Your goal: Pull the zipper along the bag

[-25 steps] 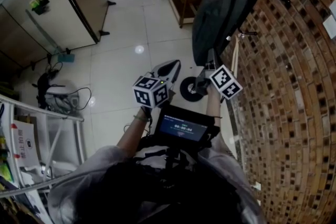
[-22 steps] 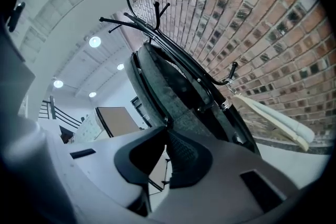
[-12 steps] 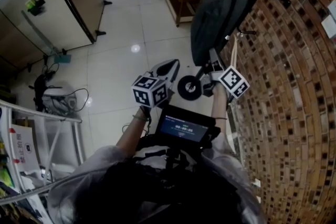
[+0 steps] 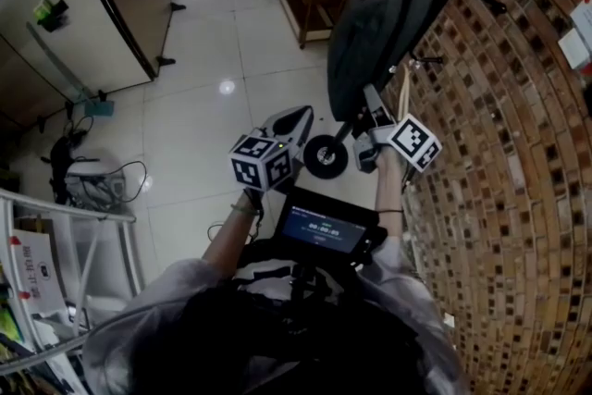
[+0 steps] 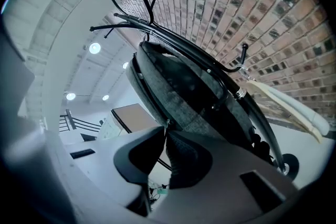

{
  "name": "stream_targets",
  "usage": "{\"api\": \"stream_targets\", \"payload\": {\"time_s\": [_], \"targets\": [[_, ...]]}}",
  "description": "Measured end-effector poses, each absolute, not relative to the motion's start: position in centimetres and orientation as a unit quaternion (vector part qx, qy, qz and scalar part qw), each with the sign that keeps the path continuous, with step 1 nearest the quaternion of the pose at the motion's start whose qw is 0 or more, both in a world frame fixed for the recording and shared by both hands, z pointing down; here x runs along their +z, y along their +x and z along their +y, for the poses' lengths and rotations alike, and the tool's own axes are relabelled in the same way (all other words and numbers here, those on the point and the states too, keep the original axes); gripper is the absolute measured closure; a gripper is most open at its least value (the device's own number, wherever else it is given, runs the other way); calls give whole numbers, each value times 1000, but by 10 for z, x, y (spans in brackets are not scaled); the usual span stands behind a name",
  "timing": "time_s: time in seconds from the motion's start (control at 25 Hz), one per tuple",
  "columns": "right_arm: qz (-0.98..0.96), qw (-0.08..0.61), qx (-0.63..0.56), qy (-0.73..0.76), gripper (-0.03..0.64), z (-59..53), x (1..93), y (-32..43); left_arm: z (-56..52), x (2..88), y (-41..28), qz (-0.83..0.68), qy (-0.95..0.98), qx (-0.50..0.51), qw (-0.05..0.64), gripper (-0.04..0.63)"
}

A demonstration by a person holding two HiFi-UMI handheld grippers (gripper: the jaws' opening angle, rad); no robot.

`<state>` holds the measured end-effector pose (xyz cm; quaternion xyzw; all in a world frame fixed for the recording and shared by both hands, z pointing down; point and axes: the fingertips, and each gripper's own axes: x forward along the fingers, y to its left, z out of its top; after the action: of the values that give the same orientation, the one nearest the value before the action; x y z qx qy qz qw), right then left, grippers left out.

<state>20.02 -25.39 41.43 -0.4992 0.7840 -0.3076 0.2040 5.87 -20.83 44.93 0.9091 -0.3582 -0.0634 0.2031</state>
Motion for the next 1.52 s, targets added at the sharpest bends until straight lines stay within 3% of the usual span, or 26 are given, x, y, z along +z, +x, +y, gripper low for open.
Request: {"api": "stream_targets", "payload": {"time_s": [0.32,0.48,0.64,1.52], "targets": [[789,195,-321,-486,604,-255,399,201,-213,449,57,-358,908,-67,206,589],[792,224,-340,-455,603,-257,387,200,-214,448,60,-355,909,-68,207,588],[801,190,-323,-467,598,-261,374,203,-213,447,64,-352,910,-69,207,588],[804,171,-299,-484,592,-285,299,213,-219,438,69,-353,914,-71,188,589]]}}
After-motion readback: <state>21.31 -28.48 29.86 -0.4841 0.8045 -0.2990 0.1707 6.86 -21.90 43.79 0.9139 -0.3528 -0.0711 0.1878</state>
